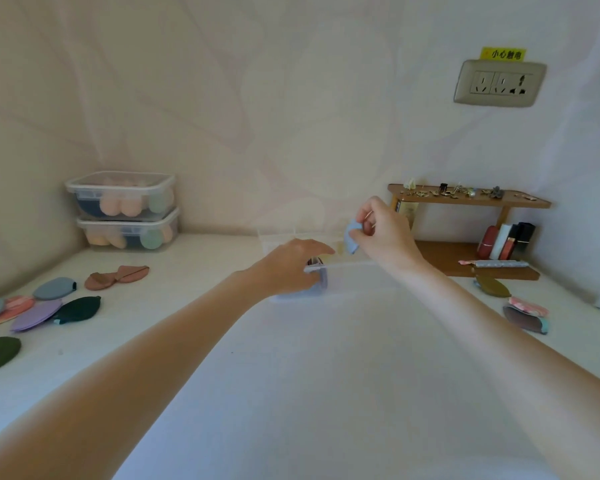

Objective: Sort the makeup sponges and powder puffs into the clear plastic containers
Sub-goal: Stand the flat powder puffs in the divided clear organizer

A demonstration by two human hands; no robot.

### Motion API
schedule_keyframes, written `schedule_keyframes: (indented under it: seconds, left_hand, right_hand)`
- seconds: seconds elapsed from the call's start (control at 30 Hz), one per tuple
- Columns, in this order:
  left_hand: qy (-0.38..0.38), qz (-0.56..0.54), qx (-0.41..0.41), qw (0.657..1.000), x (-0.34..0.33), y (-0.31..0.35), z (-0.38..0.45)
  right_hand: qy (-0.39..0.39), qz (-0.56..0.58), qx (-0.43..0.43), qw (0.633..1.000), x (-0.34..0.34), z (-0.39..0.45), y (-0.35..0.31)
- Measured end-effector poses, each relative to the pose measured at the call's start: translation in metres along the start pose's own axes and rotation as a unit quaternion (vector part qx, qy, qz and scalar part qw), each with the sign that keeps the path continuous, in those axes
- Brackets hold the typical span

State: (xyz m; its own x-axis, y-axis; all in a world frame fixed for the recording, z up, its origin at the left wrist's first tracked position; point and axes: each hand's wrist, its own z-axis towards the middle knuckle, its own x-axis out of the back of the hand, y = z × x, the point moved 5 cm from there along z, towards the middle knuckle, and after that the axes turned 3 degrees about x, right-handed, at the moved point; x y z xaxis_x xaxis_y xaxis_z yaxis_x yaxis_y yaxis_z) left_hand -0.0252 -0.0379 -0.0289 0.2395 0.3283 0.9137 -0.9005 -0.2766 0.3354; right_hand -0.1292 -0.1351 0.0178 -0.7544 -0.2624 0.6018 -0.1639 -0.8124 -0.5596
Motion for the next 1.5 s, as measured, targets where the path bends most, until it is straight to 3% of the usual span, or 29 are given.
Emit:
schedule_keyframes:
  seconds: [0.17, 0.37, 0.5, 0.73, 1.1, 1.3, 1.5]
  left_hand:
    - [-0.049, 0.059, -0.03, 0.997, -0.013, 0.0, 0.003]
    - [-0.043, 0.112, -0.05, 0.991, -0.01, 0.003, 0.003]
    - [-0.048, 0.138, -0.052, 0.988, -0.009, 0.002, 0.003]
    - [-0.055, 0.137, -0.042, 0.988, -0.007, 0.003, 0.005]
    - [-0.064, 0.166, -0.028, 0.984, -0.008, 0.008, 0.008]
    - [-0.041, 0.123, -0.01, 0.992, -0.001, 0.007, 0.004]
    - [-0.029, 0.143, -0.016, 0.989, -0.002, 0.004, 0.001]
  right_hand:
    - [-0.021, -0.065, 0.04, 0.997, -0.027, 0.003, 0.006]
    - [-0.057, -0.138, 0.021, 0.989, -0.058, 0.007, 0.016]
    - [-0.081, -0.122, -0.013, 0.989, -0.065, 0.009, 0.024]
    - [-0.146, -0.092, 0.008, 0.985, -0.064, 0.011, 0.024]
    - [-0.211, -0.134, -0.038, 0.967, -0.068, 0.011, 0.025]
    - [-0.115, -0.008, -0.045, 0.992, -0.049, 0.006, 0.025]
    - [-0.143, -0.003, -0.044, 0.989, -0.045, 0.009, 0.021]
